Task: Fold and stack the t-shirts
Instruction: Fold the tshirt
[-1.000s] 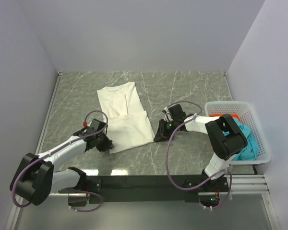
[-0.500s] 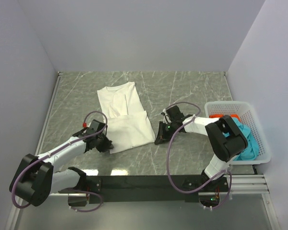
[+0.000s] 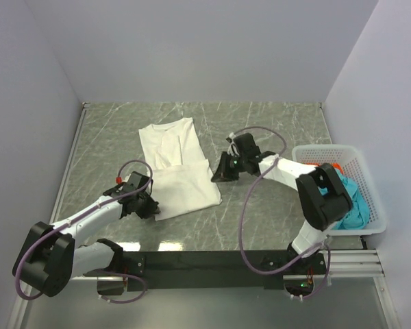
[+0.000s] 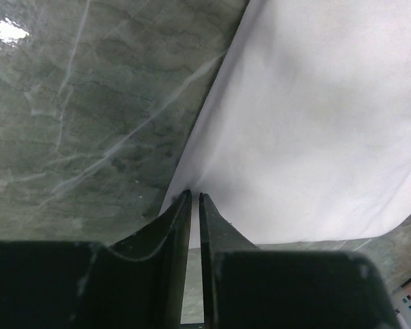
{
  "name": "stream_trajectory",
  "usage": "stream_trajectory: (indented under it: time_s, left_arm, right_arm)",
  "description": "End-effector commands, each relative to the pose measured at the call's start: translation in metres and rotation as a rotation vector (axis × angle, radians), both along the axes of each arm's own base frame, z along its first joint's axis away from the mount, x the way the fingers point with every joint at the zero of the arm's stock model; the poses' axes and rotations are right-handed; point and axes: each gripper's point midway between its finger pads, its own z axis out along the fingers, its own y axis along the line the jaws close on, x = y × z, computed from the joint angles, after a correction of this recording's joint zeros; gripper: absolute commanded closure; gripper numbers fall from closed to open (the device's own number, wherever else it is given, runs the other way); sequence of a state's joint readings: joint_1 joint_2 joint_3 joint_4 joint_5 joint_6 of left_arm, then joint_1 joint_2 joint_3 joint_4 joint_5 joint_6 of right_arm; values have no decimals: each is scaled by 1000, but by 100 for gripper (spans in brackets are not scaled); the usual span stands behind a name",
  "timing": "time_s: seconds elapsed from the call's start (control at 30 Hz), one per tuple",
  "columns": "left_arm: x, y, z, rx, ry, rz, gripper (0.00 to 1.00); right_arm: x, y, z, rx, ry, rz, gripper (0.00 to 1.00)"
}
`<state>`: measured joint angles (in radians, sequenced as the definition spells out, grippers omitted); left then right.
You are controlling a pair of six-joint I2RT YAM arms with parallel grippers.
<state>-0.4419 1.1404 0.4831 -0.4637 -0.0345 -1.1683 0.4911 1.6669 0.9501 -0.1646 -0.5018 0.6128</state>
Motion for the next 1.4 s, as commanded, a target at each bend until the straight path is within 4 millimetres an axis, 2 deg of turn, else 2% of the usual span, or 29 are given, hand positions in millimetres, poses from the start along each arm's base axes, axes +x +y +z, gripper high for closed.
stream_trajectory:
  time_s: [0.0,0.07,0.1,0.17,0.2,0.37,0.47,0.5,0.53,0.57,0.6,0.63,0.67,0.7,0.73,0.77,0.8,0.83,0.9,0.93,1.03,1.23,1.37]
  left_arm:
    - [-20,15,-15,74,85,0,83]
    - [-20,15,-14,75,88,-1,83]
    - [-20,16,-15,81,88,0,83]
    - [-21,17,-14,83,89,3,83]
    - [-21,17,-13,81,86,6,83]
    - [-23,18,-7,70,71,13,82]
    - [-23,17,5,66,61,1,78]
    - [-21,15,11,60,49,-8,76]
    - [-14,11,28,45,4,-12,72]
    - [-18,14,34,58,11,-20,63]
    - [-17,14,44,56,-15,-19,58]
    - [-13,13,56,53,-40,-19,54]
    - [-13,16,60,62,-47,-12,43]
    - [-18,19,62,75,-33,-10,39]
    - [-17,19,65,74,-43,-7,33]
    - [-19,21,64,84,-39,-7,25]
    - [-20,21,62,90,-30,-9,24]
    - [-20,21,58,92,-24,-11,23]
    - [-20,17,51,92,-4,-25,22]
    - [-18,16,48,96,-3,-27,22]
    - [-14,17,39,147,19,-33,23]
    - [-4,12,29,206,30,-58,31]
    - [-10,8,18,229,54,-91,34]
  right_arm:
    - [39,29,8,87,-45,-17,90]
    - [53,37,6,99,-44,-26,90]
    - [55,39,-9,90,-10,-26,90]
    - [64,41,-17,75,3,-40,90]
    - [64,39,-29,58,26,-50,90]
    - [61,24,-54,25,70,-106,90]
    - [59,18,-46,-9,40,-78,90]
    - [61,17,-32,-4,8,-71,89]
    - [58,13,-28,-31,-7,-60,86]
    - [56,12,-21,-42,-22,-52,84]
    - [55,9,-5,-45,-68,-43,79]
    - [48,4,-3,-71,-61,-42,76]
    - [47,-2,0,-101,-79,-54,72]
    - [43,-4,14,-110,-114,-58,67]
    - [33,-10,10,-144,-102,-55,57]
    - [29,-15,12,-161,-105,-63,54]
    - [27,-21,19,-192,-136,-87,48]
    - [16,-28,12,-227,-113,-92,46]
    - [13,-40,15,-279,-137,-126,43]
    - [4,-44,11,-311,-120,-122,42]
    - [-7,-52,8,-361,-130,-127,40]
    - [-25,-47,3,-368,-130,-104,40]
    - [-35,-40,-5,-374,-120,-86,40]
